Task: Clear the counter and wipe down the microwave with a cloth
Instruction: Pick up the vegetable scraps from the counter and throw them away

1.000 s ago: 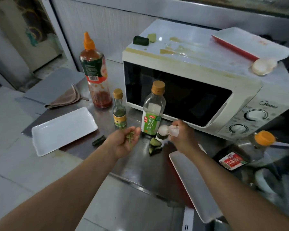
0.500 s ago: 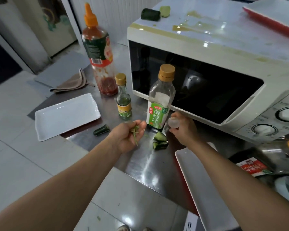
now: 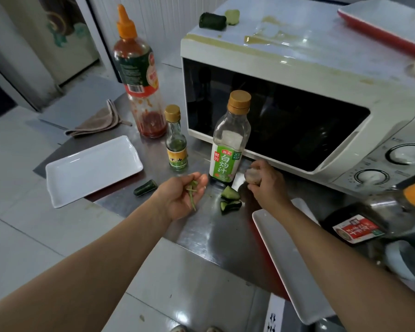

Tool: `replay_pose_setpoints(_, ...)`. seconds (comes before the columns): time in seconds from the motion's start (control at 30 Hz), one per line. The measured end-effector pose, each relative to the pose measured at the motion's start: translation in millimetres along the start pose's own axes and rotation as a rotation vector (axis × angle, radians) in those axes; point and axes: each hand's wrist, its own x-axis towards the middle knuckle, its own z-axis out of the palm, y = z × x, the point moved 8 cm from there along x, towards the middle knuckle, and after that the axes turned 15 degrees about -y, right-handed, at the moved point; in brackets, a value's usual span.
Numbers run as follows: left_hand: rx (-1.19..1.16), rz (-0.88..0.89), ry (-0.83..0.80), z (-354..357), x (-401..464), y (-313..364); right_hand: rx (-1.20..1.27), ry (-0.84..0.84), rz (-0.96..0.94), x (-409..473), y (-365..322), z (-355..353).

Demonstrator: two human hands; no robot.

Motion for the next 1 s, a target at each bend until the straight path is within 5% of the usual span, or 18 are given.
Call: replay_pose_setpoints(1.0, 0.201, -0.002, -0.397, 155, -113, 40, -0.148, 0.293, -0.037, -127, -109, -170)
